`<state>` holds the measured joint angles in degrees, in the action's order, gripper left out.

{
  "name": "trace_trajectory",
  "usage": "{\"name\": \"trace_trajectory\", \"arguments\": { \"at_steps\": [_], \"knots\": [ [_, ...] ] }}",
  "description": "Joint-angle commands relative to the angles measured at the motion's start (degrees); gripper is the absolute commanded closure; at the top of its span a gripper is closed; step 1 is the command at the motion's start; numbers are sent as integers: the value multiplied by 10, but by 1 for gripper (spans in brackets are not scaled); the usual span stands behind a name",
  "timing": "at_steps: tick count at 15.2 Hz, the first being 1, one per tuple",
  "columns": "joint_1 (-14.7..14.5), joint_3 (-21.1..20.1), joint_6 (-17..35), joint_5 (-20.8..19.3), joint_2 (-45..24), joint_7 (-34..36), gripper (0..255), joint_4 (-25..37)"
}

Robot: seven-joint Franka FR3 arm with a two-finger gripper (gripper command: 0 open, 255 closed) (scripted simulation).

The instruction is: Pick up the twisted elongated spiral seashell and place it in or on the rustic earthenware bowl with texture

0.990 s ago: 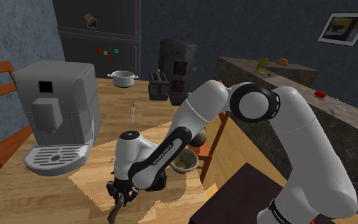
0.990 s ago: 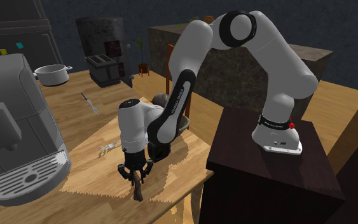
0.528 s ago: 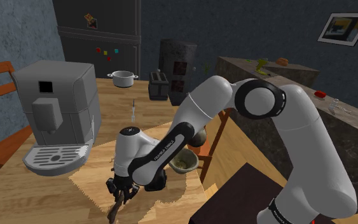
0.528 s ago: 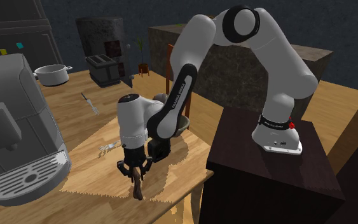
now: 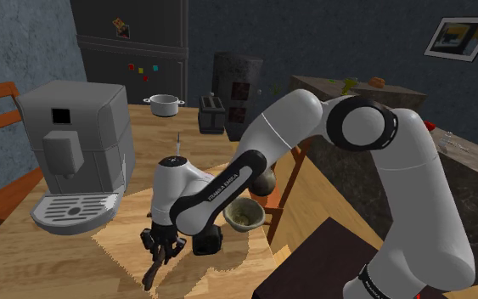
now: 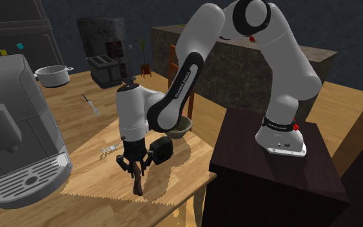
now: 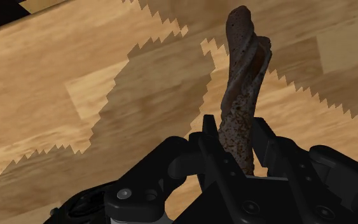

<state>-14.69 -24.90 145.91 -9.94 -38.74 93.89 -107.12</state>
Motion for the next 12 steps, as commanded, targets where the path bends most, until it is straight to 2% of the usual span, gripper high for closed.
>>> {"name": "trace_trajectory", "arguments": {
  "at_steps": [1,12],
  "knots": [
    [3,-5,-9,4,12,-1,255,-2],
    [23,-30,-66,30,73,-9,255,-5]
  ]
}}
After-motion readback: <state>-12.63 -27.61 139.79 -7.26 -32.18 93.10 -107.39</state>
